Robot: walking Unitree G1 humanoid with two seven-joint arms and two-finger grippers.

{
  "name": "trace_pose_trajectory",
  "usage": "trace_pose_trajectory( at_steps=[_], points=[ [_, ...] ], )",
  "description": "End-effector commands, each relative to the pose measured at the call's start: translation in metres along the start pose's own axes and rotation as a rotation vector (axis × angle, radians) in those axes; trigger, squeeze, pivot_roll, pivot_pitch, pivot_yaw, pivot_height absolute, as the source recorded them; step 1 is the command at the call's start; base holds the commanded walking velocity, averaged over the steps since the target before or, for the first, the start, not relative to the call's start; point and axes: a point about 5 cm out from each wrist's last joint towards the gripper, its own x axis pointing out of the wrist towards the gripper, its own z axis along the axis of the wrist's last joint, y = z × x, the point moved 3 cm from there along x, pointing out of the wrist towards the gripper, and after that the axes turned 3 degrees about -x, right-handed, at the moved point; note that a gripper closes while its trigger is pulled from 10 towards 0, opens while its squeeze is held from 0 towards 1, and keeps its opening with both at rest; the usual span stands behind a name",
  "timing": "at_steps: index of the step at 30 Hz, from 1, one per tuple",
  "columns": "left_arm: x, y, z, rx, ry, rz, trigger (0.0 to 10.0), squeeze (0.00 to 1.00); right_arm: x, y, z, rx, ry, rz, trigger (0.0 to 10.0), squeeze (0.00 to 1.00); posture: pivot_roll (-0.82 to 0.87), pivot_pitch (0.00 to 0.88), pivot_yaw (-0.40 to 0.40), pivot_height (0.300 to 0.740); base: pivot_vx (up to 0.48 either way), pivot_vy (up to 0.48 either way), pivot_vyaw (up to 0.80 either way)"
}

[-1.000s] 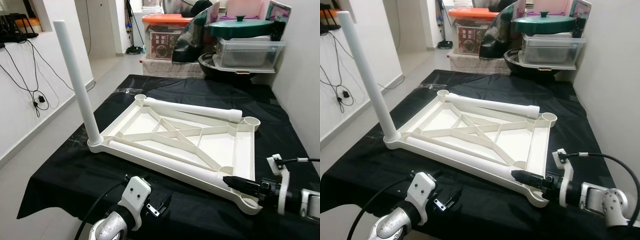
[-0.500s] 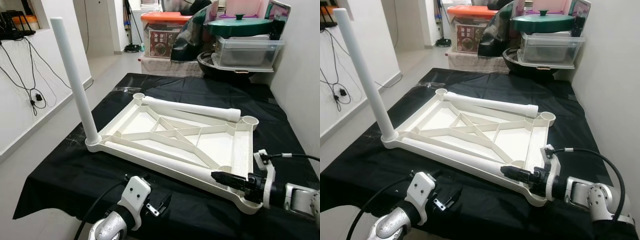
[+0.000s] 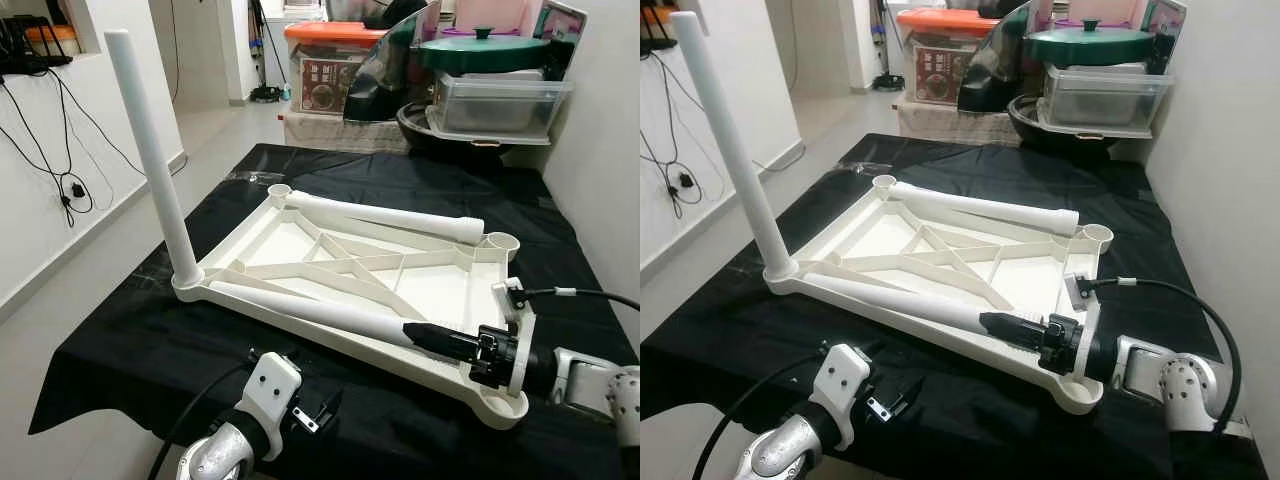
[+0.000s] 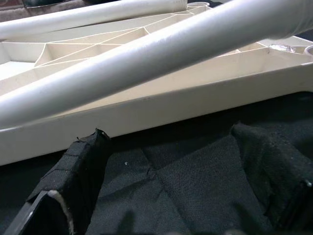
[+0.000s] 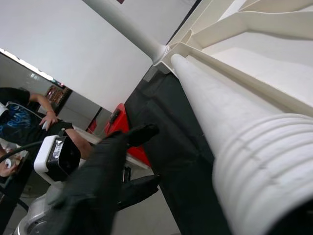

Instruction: Building children table

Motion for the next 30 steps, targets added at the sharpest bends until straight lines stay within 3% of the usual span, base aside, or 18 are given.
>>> trace_pose_trajectory(
  at_steps=[1,6,19,24,28,30],
  points=[
    [-0.001,-0.001,-0.003,0.007,0.014,-0.004,10.0,0.0,0.0,0.0,0.001,-0.025,-0.007,-0.009,0.0,0.0,0.01,0.0,-0.06,0.74,0.0,0.0,0.0],
    [-0.001,-0.001,-0.003,0.008,0.016,-0.005,10.0,0.0,0.0,-0.009,-0.001,-0.026,-0.013,-0.065,0.0,0.0,0.01,0.0,-0.058,0.74,0.0,0.0,0.0],
    [-0.002,0.0,-0.003,0.004,0.022,-0.007,10.0,0.0,-0.012,-0.014,0.008,-0.02,-0.071,-0.067,0.0,0.0,0.01,0.0,-0.053,0.74,0.0,0.0,0.0],
    [-0.002,0.005,-0.002,-0.025,0.017,0.011,10.0,0.0,-0.035,-0.021,0.024,-0.01,-0.182,-0.076,0.0,0.0,0.02,0.0,-0.051,0.74,0.0,0.0,0.0],
    [-0.002,0.006,-0.002,-0.033,0.017,0.015,10.0,0.0,-0.039,-0.021,0.026,0.003,-0.214,-0.068,0.0,0.0,0.02,0.0,-0.051,0.74,0.0,0.0,0.0],
    [-0.002,0.011,0.001,-0.067,0.004,0.024,10.0,0.0,-0.042,-0.015,0.027,0.023,-0.278,-0.004,0.0,0.0,0.02,0.0,-0.045,0.74,0.0,0.0,0.0]
  ],
)
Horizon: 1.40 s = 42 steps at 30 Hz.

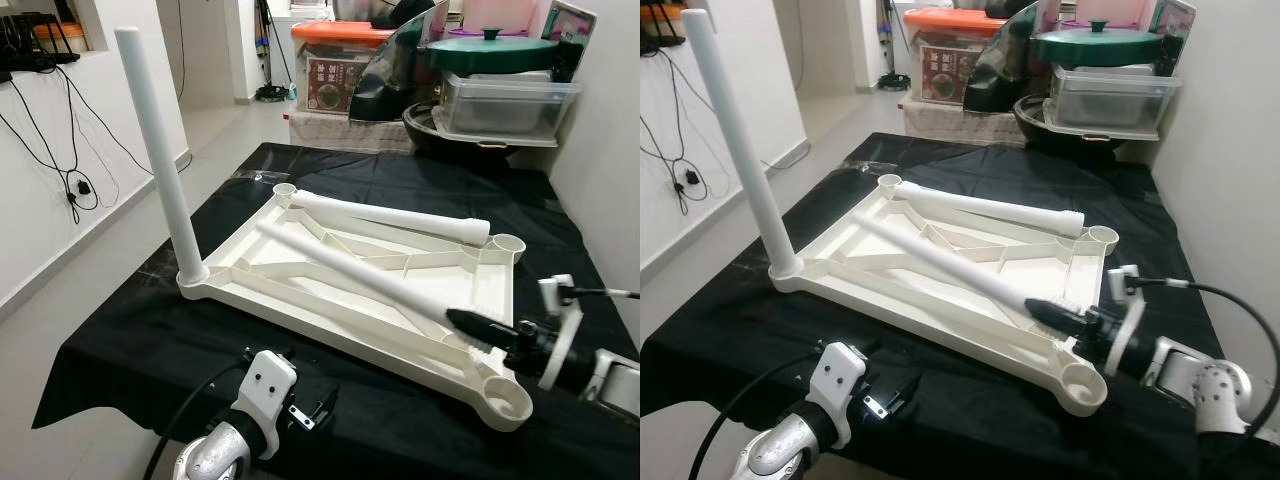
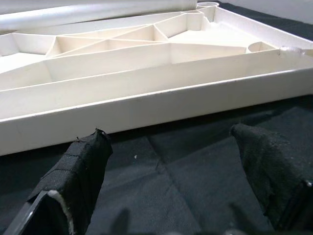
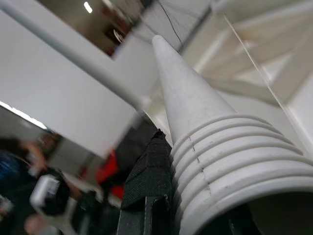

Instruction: Building children table

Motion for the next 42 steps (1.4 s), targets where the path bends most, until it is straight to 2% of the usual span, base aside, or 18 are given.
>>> trace_pose_trajectory(
  at_steps=[1,5,6,7,8,10,12,13,14,18,21,25,26,28,33,37,42],
  points=[
    [-0.001,0.003,0.001,-0.02,0.002,0.005,10.0,0.0,-0.001,0.007,0.004,0.005,-0.039,0.055,0.0,0.0,0.02,0.0,-0.045,0.74,0.0,0.0,0.0],
    [-0.001,0.005,0.003,-0.038,-0.007,0.011,10.0,0.0,-0.002,0.01,0.004,0.014,-0.06,0.084,0.0,0.0,0.02,0.0,-0.045,0.74,0.0,0.0,0.0],
    [0.001,0.017,0.013,-0.154,-0.065,0.069,10.0,1.0,0.0,0.014,0.0,0.036,-0.08,0.12,0.0,0.0,0.02,0.0,-0.042,0.74,0.0,0.0,0.0],
    [0.002,0.028,0.027,-0.294,-0.142,0.11,10.0,1.0,0.001,0.019,-0.002,0.071,-0.118,0.166,0.0,0.0,0.02,0.0,-0.042,0.74,0.0,0.0,0.0],
    [0.002,0.028,0.027,-0.294,-0.142,0.11,10.0,1.0,0.001,0.019,-0.002,0.071,-0.118,0.166,0.0,0.0,0.02,0.0,-0.042,0.74,0.0,0.0,0.0],
    [0.002,0.048,0.059,-0.553,-0.315,0.141,10.0,1.0,0.003,0.027,-0.007,0.126,-0.176,0.247,0.0,0.0,0.03,0.0,-0.038,0.74,0.0,0.0,0.0],
    [0.002,0.048,0.059,-0.553,-0.315,0.141,10.0,1.0,0.003,0.027,-0.007,0.126,-0.176,0.247,0.0,0.0,0.03,0.0,-0.038,0.74,0.0,0.0,0.0],
    [0.002,0.054,0.071,-0.623,-0.373,0.132,10.0,1.0,0.003,0.03,-0.009,0.142,-0.189,0.275,0.0,0.0,0.02,0.0,-0.037,0.74,0.0,0.0,0.0],
    [0.001,0.06,0.082,-0.693,-0.431,0.115,10.0,0.0,0.004,0.035,-0.015,0.161,-0.182,0.303,0.0,0.0,0.02,0.0,-0.032,0.74,0.0,0.0,0.0],
    [0.0,0.067,0.094,-0.758,-0.492,0.085,10.0,0.0,0.007,0.043,-0.028,0.187,-0.152,0.35,0.0,0.0,0.02,0.0,-0.031,0.74,0.0,0.0,0.0],
    [-0.001,0.068,0.099,-0.766,-0.514,0.064,10.0,0.0,0.009,0.047,-0.034,0.192,-0.133,0.375,0.0,0.0,0.02,0.0,-0.029,0.74,0.0,0.0,0.0],
    [-0.003,0.063,0.108,-0.764,-0.531,-0.004,10.0,0.0,0.01,0.055,-0.044,0.2,-0.094,0.41,0.0,0.0,0.02,0.0,-0.029,0.74,0.0,0.0,0.0],
    [-0.005,0.057,0.113,-0.778,-0.527,-0.072,10.0,0.0,0.01,0.061,-0.052,0.208,-0.061,0.433,0.0,0.0,0.03,0.0,-0.029,0.74,0.0,0.0,0.0],
    [-0.005,0.057,0.113,-0.778,-0.527,-0.072,10.0,0.0,0.01,0.061,-0.052,0.208,-0.061,0.433,0.0,0.0,0.03,0.0,-0.029,0.74,0.0,0.0,0.0],
    [-0.007,0.055,0.118,-0.839,-0.54,-0.117,10.0,0.0,0.011,0.074,-0.064,0.208,-0.004,0.489,0.0,0.0,0.02,0.0,-0.027,0.74,0.0,0.0,0.0],
    [-0.008,0.055,0.121,-0.854,-0.547,-0.134,10.0,0.0,0.012,0.077,-0.069,0.208,0.023,0.497,0.0,0.0,0.02,0.0,-0.027,0.74,0.0,0.0,0.0],
    [-0.012,0.062,0.125,-0.892,-0.577,-0.136,10.0,0.0,0.012,0.081,-0.075,0.195,0.051,0.511,0.0,0.0,0.02,0.0,-0.029,0.74,0.0,0.0,0.0]
  ],
)
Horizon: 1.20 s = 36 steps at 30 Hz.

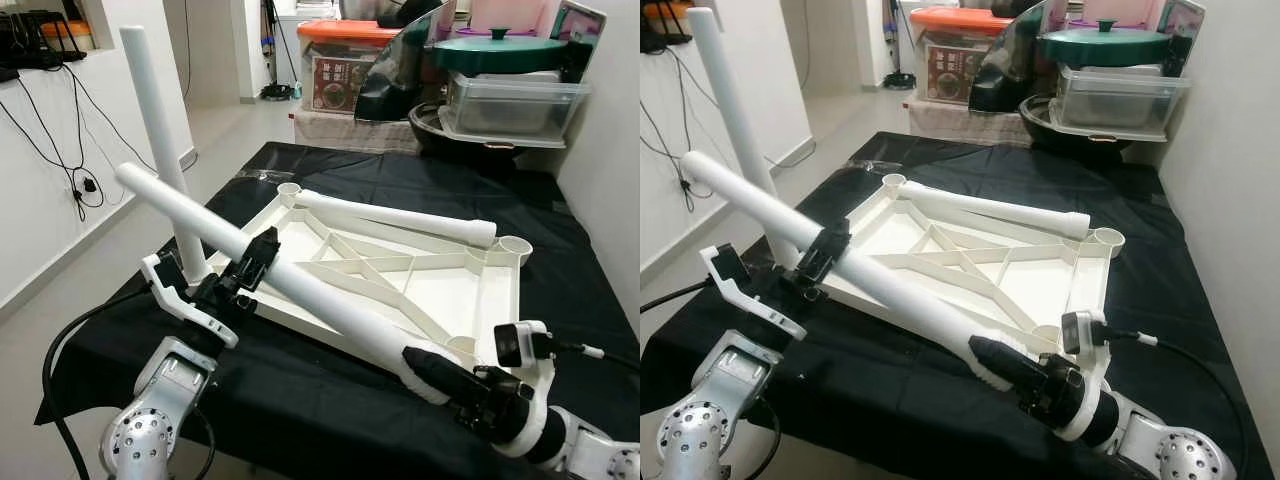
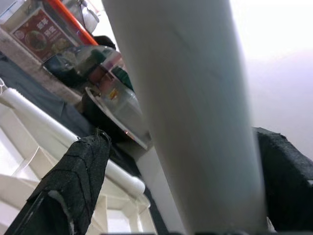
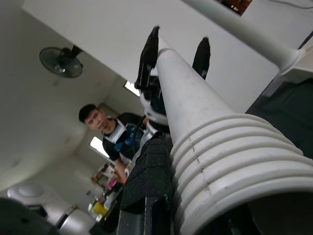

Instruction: Building children table

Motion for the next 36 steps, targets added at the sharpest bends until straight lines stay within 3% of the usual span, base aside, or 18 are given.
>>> trace_pose_trajectory(
  at_steps=[1,8,9,11,12,13,17,18,30,31,35,36],
  points=[
    [0.0,-0.002,0.004,-0.007,-0.005,-0.003,10.0,0.0,0.003,0.005,-0.001,-0.017,0.014,0.035,0.0,0.0,0.02,0.0,-0.029,0.74,0.0,0.0,0.0],
    [-0.003,-0.005,0.014,-0.095,-0.057,-0.039,9.8,0.0,-0.001,0.003,-0.003,-0.011,0.016,0.018,0.0,0.0,0.02,0.0,-0.029,0.74,0.0,0.0,0.0],
    [-0.003,-0.005,0.015,-0.111,-0.064,-0.043,4.5,0.0,-0.002,0.002,-0.004,-0.011,0.016,0.014,0.0,0.0,0.02,0.0,-0.028,0.74,0.0,0.0,0.0],
    [-0.004,-0.007,0.016,-0.125,-0.066,-0.056,4.7,0.0,-0.003,0.002,-0.004,-0.009,0.015,0.01,0.0,0.0,0.02,0.0,-0.027,0.74,0.0,0.0,0.0],
    [-0.005,-0.009,0.017,-0.137,-0.064,-0.074,4.0,0.0,-0.004,0.0,-0.004,-0.009,0.014,0.005,0.0,0.0,0.02,0.0,-0.028,0.74,0.0,0.0,0.0],
    [-0.006,-0.011,0.017,-0.151,-0.06,-0.092,4.6,0.0,-0.005,-0.001,-0.004,-0.007,0.011,-0.005,0.0,0.0,0.02,0.0,-0.029,0.74,0.0,0.0,0.0],
    [-0.006,-0.012,0.016,-0.16,-0.056,-0.103,4.6,0.0,-0.005,-0.003,-0.004,-0.006,0.01,-0.012,0.0,0.0,0.02,0.0,-0.029,0.74,0.0,0.0,0.0],
    [-0.007,-0.014,0.017,-0.171,-0.053,-0.116,0.0,0.0,-0.006,-0.004,-0.004,-0.007,0.01,-0.016,0.0,0.0,0.02,0.0,-0.028,0.74,0.0,0.0,0.0],
    [-0.011,-0.013,0.017,-0.206,-0.047,-0.122,0.0,0.0,-0.008,-0.008,-0.002,-0.021,0.001,-0.03,0.0,0.0,0.02,0.0,-0.027,0.74,0.0,0.0,0.0],
    [-0.011,-0.012,0.018,-0.206,-0.05,-0.118,0.0,0.0,-0.007,-0.009,-0.002,-0.028,-0.003,-0.032,10.0,0.0,0.02,0.0,-0.028,0.74,0.0,0.0,0.0],
    [-0.01,-0.01,0.021,-0.214,-0.072,-0.109,0.0,0.0,-0.005,-0.011,0.001,-0.056,-0.023,-0.038,10.0,0.0,0.02,0.0,-0.026,0.74,0.0,0.0,0.0],
    [-0.009,-0.01,0.024,-0.214,-0.082,-0.108,0.0,0.0,-0.006,-0.012,0.003,-0.066,-0.034,-0.042,10.0,1.0,0.02,0.0,-0.026,0.74,0.0,0.0,0.0]
  ],
)
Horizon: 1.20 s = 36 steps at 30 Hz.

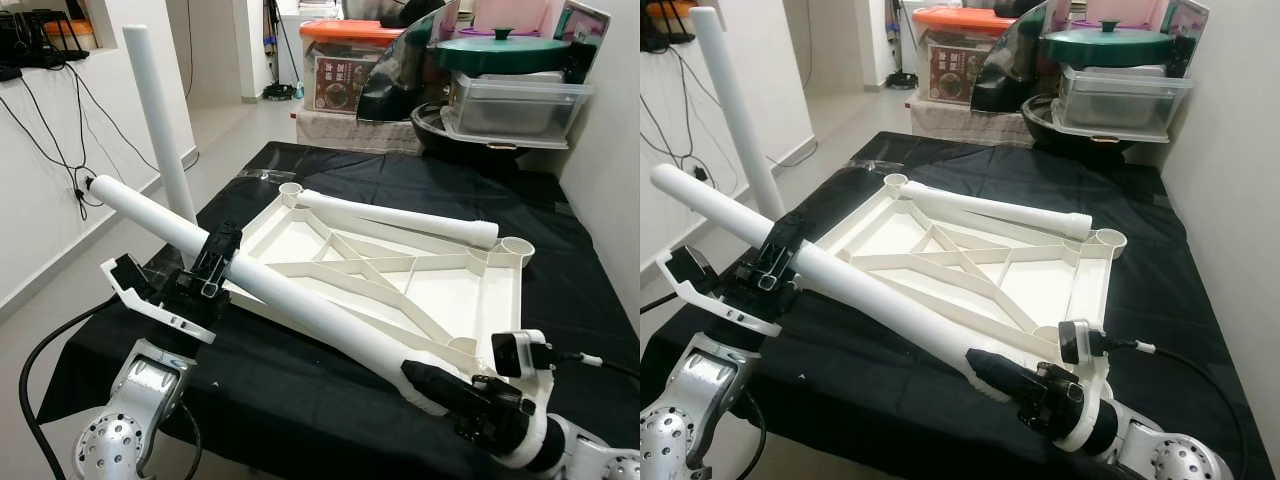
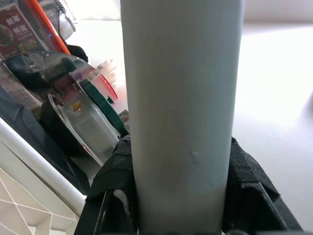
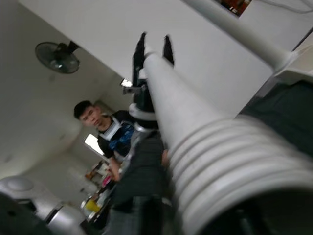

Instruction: Building children table

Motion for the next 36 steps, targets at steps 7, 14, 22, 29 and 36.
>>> trace_pose_trajectory(
  at_steps=[7,14,22,29,36],
  points=[
    [0.011,-0.005,0.016,0.025,-0.034,-0.017,0.0,0.0,-0.012,-0.013,0.008,-0.022,-0.03,-0.095,10.0,0.0,0.02,0.0,-0.03,0.74,0.0,0.0,0.0],
    [0.018,-0.01,0.037,0.094,-0.043,-0.04,0.0,0.0,-0.028,-0.013,0.007,-0.029,-0.007,-0.128,10.0,0.0,0.02,0.0,-0.033,0.74,0.0,0.0,0.0],
    [0.032,-0.017,0.055,0.186,0.01,-0.076,0.0,0.0,-0.048,-0.043,0.025,-0.172,-0.021,-0.36,10.0,0.0,0.03,0.0,-0.029,0.74,0.0,0.0,0.0],
    [0.066,-0.023,0.025,0.387,0.313,-0.178,10.0,0.0,-0.011,-0.028,0.1,-0.517,-0.08,-0.392,10.0,0.0,0.02,0.0,-0.024,0.74,0.0,0.0,0.0],
    [0.079,-0.015,-0.01,0.515,0.529,-0.265,10.0,0.0,0.034,0.009,0.085,-0.63,0.1,-0.133,10.0,0.0,0.01,0.0,-0.02,0.74,0.0,0.0,0.0]
  ],
)
